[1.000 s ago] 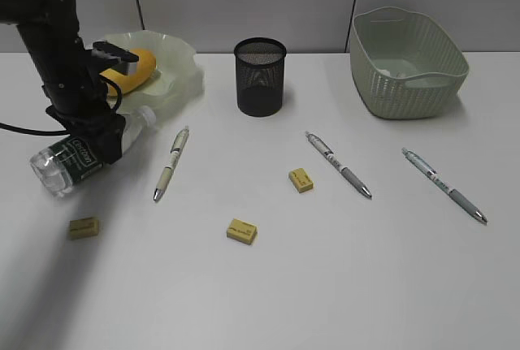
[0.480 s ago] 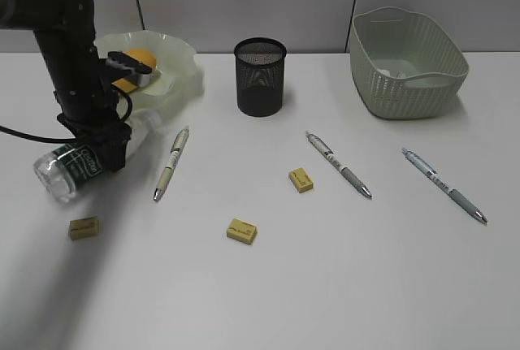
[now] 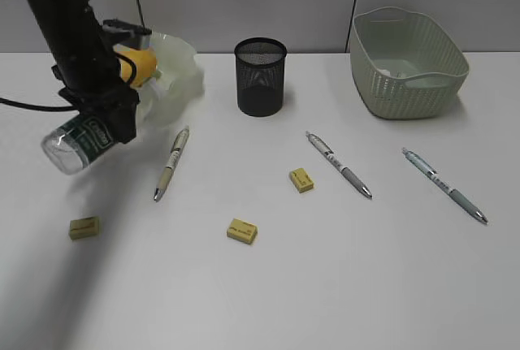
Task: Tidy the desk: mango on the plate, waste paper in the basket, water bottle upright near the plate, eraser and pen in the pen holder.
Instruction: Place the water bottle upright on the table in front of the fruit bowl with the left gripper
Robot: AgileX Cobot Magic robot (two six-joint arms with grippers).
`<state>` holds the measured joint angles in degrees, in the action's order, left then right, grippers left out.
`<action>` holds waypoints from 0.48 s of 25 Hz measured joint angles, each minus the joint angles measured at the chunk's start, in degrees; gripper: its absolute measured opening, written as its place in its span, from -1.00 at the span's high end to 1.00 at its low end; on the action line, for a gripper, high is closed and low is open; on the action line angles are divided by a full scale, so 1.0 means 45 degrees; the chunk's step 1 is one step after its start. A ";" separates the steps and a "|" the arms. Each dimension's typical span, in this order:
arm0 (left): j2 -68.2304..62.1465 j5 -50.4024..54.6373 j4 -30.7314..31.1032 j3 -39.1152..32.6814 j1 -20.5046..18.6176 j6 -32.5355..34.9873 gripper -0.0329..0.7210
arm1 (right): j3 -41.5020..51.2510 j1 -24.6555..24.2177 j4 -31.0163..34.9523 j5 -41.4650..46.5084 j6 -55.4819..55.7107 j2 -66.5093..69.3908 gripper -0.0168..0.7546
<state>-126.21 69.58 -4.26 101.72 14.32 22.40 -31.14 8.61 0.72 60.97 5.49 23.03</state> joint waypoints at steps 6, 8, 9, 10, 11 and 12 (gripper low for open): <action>0.2254 -0.0016 -0.0680 0.0024 0.0012 -0.0130 -0.41 | 0.0000 0.0000 0.0000 0.0000 0.0000 0.0000 -0.56; 0.3105 0.0023 -0.0813 0.0024 0.0012 -0.0130 -0.41 | 0.0000 0.0000 0.0000 0.0000 0.0000 0.0000 -0.56; 0.3448 0.0021 -0.0886 0.0024 0.0012 -0.0150 -0.41 | 0.0000 0.0000 0.0000 0.0000 0.0000 0.0000 -0.56; 0.3845 0.0038 -0.0937 0.0024 0.0012 -0.0153 -0.41 | 0.0000 0.0000 0.0000 0.0000 0.0000 0.0000 -0.56; 0.4240 0.0062 -0.1007 0.0024 0.0012 -0.0162 -0.41 | 0.0000 0.0000 0.0000 0.0000 0.0000 0.0000 -0.56; 0.4623 0.0075 -0.1055 0.0024 0.0012 -0.0162 -0.41 | 0.0000 0.0000 0.0000 0.0000 0.0000 0.0000 -0.56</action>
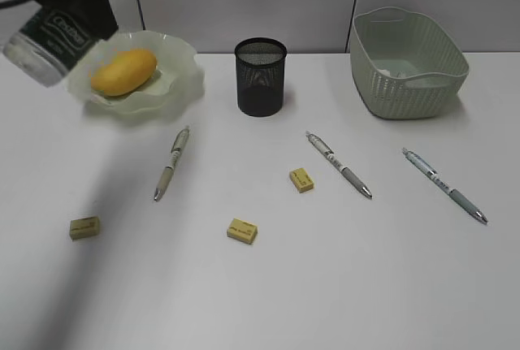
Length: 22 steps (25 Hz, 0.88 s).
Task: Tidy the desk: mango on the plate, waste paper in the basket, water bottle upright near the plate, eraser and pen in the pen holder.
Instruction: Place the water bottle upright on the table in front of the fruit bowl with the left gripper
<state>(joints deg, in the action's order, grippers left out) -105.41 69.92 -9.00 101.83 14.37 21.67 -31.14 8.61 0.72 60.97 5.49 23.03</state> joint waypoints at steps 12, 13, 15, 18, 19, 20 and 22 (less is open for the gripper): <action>0.4744 -0.0381 -0.0425 -0.2970 -0.0419 -0.0006 -0.41 | 0.0000 0.0000 0.0000 0.0000 0.0000 0.0000 -0.56; 0.5294 -0.0858 -0.0546 -0.3756 -0.0653 -0.0006 -0.41 | 0.0000 0.0000 0.0000 0.0000 0.0000 0.0000 -0.56; 0.6345 -0.2134 -0.0679 -0.5324 -0.1111 -0.0006 -0.41 | 0.0000 0.0000 0.0000 0.0000 0.0000 0.0000 -0.56; 0.7969 -0.4183 -0.0758 -0.7740 -0.1691 -0.0015 -0.41 | 0.0000 0.0000 0.0000 0.0000 0.0000 0.0000 -0.56; 0.8375 -0.4969 -0.0801 -0.8319 -0.1774 -0.0015 -0.41 | 0.0000 0.0000 0.0000 0.0000 0.0000 0.0000 -0.56; 0.8824 -0.5843 -0.0882 -0.8968 -0.1822 -0.0015 -0.41 | 0.0000 0.0000 0.0000 0.0000 0.0000 0.0000 -0.56; 0.9470 -0.7725 -0.1302 -1.0086 -0.1828 -0.0015 -0.41 | 0.0000 0.0000 0.0000 0.0000 0.0000 0.0000 -0.56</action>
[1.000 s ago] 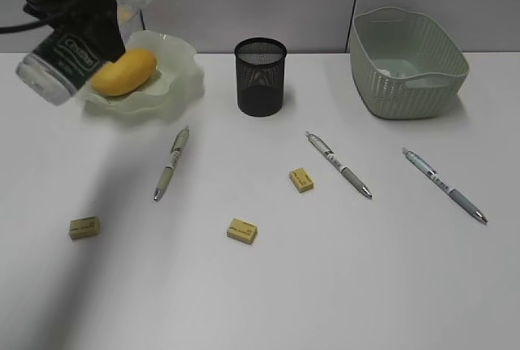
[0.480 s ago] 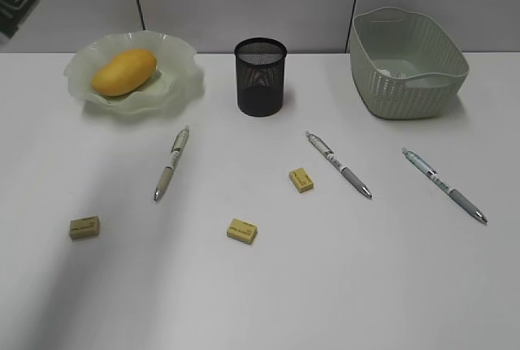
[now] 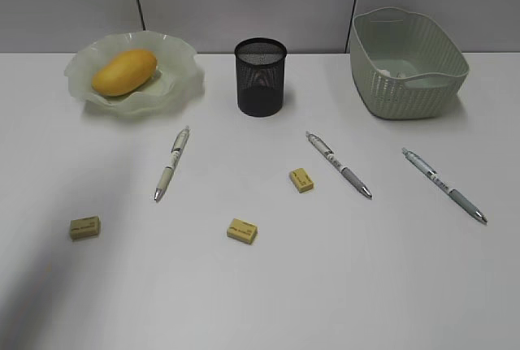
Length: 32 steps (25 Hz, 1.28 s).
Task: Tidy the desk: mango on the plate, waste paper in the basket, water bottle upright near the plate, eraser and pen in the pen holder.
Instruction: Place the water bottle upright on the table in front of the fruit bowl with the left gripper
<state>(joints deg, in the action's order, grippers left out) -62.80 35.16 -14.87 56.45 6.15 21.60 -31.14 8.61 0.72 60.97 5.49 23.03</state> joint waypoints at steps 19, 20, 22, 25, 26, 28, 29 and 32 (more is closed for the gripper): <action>-0.3650 -1.2486 -0.4447 -0.4891 0.0087 -0.0613 -0.41 | 0.0000 0.0000 0.0000 0.0000 -0.0012 0.0000 -0.56; -0.4006 -1.2999 -0.4380 -0.4891 0.0204 -0.0834 -0.41 | 0.0000 0.0000 0.0000 0.0000 -0.0012 0.0000 -0.56; -0.4727 -1.4048 -0.3716 -0.4891 0.0436 -0.1670 -0.41 | 0.0000 0.0000 0.0000 0.0000 -0.0012 0.0000 -0.56; -0.6145 -1.5968 -0.1845 -0.4891 0.0739 -0.3363 -0.41 | 0.0000 0.0000 0.0000 0.0000 -0.0012 0.0000 -0.56; -0.6713 -1.6752 -0.1282 -0.4891 0.0776 -0.3946 -0.41 | 0.0000 0.0000 0.0000 0.0000 -0.0012 0.0000 -0.56; -0.7858 -1.8287 -0.0326 -0.4891 0.0831 -0.4801 -0.41 | 0.0000 0.0000 0.0000 0.0000 -0.0012 0.0000 -0.56; -0.8324 -1.9137 -0.0082 -0.4880 0.0834 -0.5006 -0.41 | 0.0000 0.0000 0.0000 0.0000 -0.0012 0.0000 -0.56; -0.9820 -2.1052 0.0230 -0.4837 0.0834 -0.5274 -0.41 | 0.0000 0.0000 0.0000 0.0000 -0.0012 0.0000 -0.56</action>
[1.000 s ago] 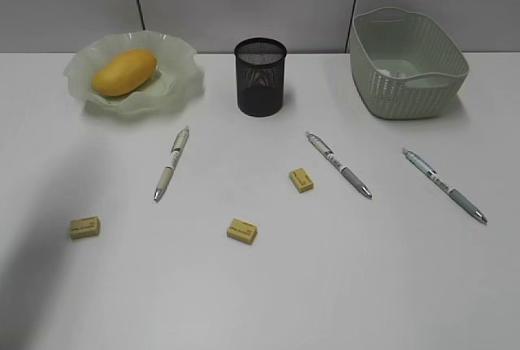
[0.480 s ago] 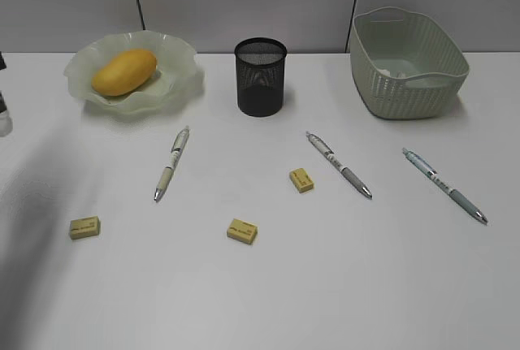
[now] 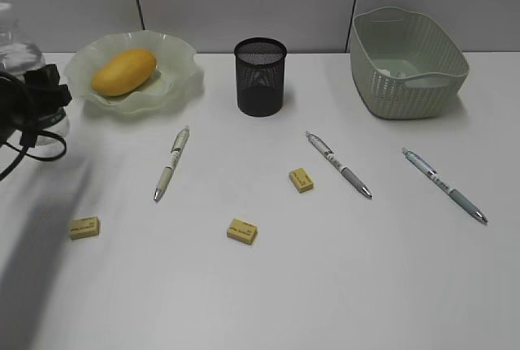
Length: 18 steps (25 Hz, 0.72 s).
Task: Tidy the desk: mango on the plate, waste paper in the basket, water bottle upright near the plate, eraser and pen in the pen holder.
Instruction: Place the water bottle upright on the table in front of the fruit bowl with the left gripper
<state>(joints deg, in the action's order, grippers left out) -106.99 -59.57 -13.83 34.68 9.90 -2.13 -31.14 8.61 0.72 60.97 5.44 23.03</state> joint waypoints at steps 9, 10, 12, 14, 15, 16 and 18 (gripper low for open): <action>-0.2124 -0.1221 0.0859 0.0832 -0.0012 -0.0100 -0.40 | 0.0000 0.0000 0.0000 0.0000 0.0000 0.0000 -0.56; -0.2301 -0.1261 0.0890 0.0971 -0.0036 -0.0100 -0.40 | 0.0000 0.0000 0.0000 0.0000 0.0000 0.0000 -0.56; -0.2605 -0.1341 0.0989 0.1168 -0.0093 -0.0100 -0.40 | 0.0000 0.0000 0.0000 0.0000 0.0000 0.0000 -0.56; -0.2875 -0.1340 0.1021 0.1276 -0.0120 -0.0100 -0.40 | 0.0000 0.0000 0.0000 0.0000 0.0000 0.0000 -0.56; -0.2960 -0.1404 0.1066 0.1276 -0.0120 -0.0100 -0.40 | 0.0000 0.0000 0.0000 0.0000 0.0000 0.0000 -0.56; -0.3041 -0.1464 0.1094 0.1304 -0.0135 -0.0100 -0.40 | 0.0000 0.0000 0.0000 -0.0012 0.0000 0.0000 -0.56; -0.3137 -0.1611 0.1195 0.1344 -0.0135 -0.0100 -0.40 | 0.0000 0.0000 0.0000 -0.0012 0.0000 0.0000 -0.56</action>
<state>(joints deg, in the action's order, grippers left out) -121.10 -66.82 -8.45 40.73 9.29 -2.57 -31.14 8.61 0.72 60.92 5.44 23.03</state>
